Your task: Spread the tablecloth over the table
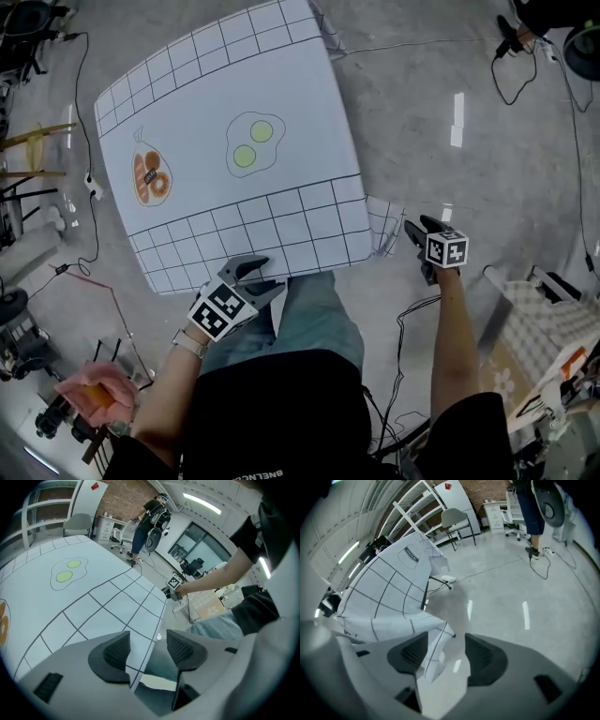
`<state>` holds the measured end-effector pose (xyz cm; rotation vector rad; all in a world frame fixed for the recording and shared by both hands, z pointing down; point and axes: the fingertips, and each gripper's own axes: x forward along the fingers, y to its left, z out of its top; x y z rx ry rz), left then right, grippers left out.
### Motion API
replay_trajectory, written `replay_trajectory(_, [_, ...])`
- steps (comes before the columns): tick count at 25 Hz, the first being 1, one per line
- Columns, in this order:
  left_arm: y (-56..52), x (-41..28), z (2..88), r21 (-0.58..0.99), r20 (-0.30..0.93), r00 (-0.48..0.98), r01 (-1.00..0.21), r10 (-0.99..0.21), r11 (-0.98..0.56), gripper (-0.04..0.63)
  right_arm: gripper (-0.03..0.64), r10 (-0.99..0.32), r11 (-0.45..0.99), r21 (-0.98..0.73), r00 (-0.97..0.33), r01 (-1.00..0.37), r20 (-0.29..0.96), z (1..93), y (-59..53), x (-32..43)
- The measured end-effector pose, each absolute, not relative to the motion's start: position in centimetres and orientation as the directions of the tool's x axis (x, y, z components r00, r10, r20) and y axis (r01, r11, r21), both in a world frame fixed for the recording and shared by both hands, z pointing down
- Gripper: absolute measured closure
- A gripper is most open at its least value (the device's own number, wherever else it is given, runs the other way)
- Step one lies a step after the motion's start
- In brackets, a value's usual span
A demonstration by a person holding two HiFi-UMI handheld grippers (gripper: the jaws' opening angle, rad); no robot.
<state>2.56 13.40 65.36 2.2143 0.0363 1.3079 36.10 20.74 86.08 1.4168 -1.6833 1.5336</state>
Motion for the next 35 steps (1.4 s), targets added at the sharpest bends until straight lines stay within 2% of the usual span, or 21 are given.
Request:
replay_trajectory(2, [13.6, 2.7, 65.3, 0.483, 0.797, 0.521, -0.244, 0.307, -0.841, 0.351, 0.341, -0.323, -0.14, -0.521, -0.459, -0.842, 0.828, 86.3, 23.5, 34.2])
replay_trajectory(5, [14.0, 2.7, 65.5, 0.487, 0.798, 0.507, -0.226, 0.325, -0.844, 0.351, 0.341, -0.21, -0.099, -0.58, -0.553, -0.808, 0.806, 88.1, 27.2, 30.2])
replay_trajectory(8, [14.3, 2.6, 66.2, 0.485, 0.805, 0.486, -0.209, 0.34, -0.849, 0.351, 0.344, -0.129, -0.064, -0.567, -0.557, -0.821, 0.821, 91.4, 29.2, 27.0])
replay_trajectory(9, [14.3, 2.6, 66.4, 0.484, 0.808, 0.479, -0.204, 0.344, -0.851, 0.351, 0.354, -0.113, -0.064, -0.545, -0.536, -0.836, 0.836, 92.5, 29.6, 26.5])
replay_trajectory(11, [14.3, 2.6, 66.6, 0.481, 0.81, 0.471, -0.193, 0.35, -0.855, 0.351, 0.519, -0.114, -0.089, -0.47, -0.46, -0.878, 0.88, 94.6, 29.9, 27.1])
replay_trajectory(13, [14.2, 3.1, 66.7, 0.477, 0.808, 0.473, -0.174, 0.352, -0.861, 0.351, 0.595, -0.138, -0.165, -0.43, -0.411, -0.887, 0.901, 96.3, 30.1, 28.2])
replay_trajectory(18, [15.2, 5.5, 66.7, 0.468, 0.786, 0.495, -0.084, 0.371, -0.88, 0.351, 0.601, -0.169, -0.354, -0.445, -0.412, -0.823, 0.895, 99.9, 30.3, 29.6])
replay_trajectory(21, [16.2, 7.1, 67.0, 0.474, 0.773, 0.495, -0.035, 0.397, -0.88, 0.351, 0.6, -0.224, -0.408, -0.473, -0.416, -0.781, 0.881, 101.3, 28.4, 29.5])
replay_trajectory(23, [16.9, 7.8, 67.2, 0.478, 0.768, 0.489, -0.01, 0.413, -0.878, 0.351, 0.569, -0.22, -0.449, -0.483, -0.431, -0.752, 0.875, 102.4, 27.3, 28.8])
replay_trajectory(24, [17.2, 8.1, 67.3, 0.48, 0.767, 0.485, 0.0, 0.42, -0.877, 0.351, 0.518, -0.212, -0.478, -0.48, -0.434, -0.735, 0.876, 102.9, 27.0, 28.5])
replay_trajectory(26, [17.8, 8.5, 67.2, 0.482, 0.765, 0.483, 0.013, 0.427, -0.876, 0.351, 0.353, -0.225, -0.532, -0.469, -0.417, -0.705, 0.881, 103.2, 26.7, 28.8])
replay_trajectory(31, [18.7, 8.8, 66.2, 0.477, 0.76, 0.491, 0.023, 0.426, -0.878, 0.351, 0.342, -0.365, -0.654, -0.451, -0.27, -0.607, 0.891, 99.8, 27.5, 33.9])
replay_trajectory(35, [19.3, 8.7, 65.2, 0.474, 0.761, 0.499, 0.011, 0.416, -0.881, 0.351, 0.344, -0.614, -0.64, -0.64, -0.218, -0.425, 0.759, 93.1, 24.3, 36.9])
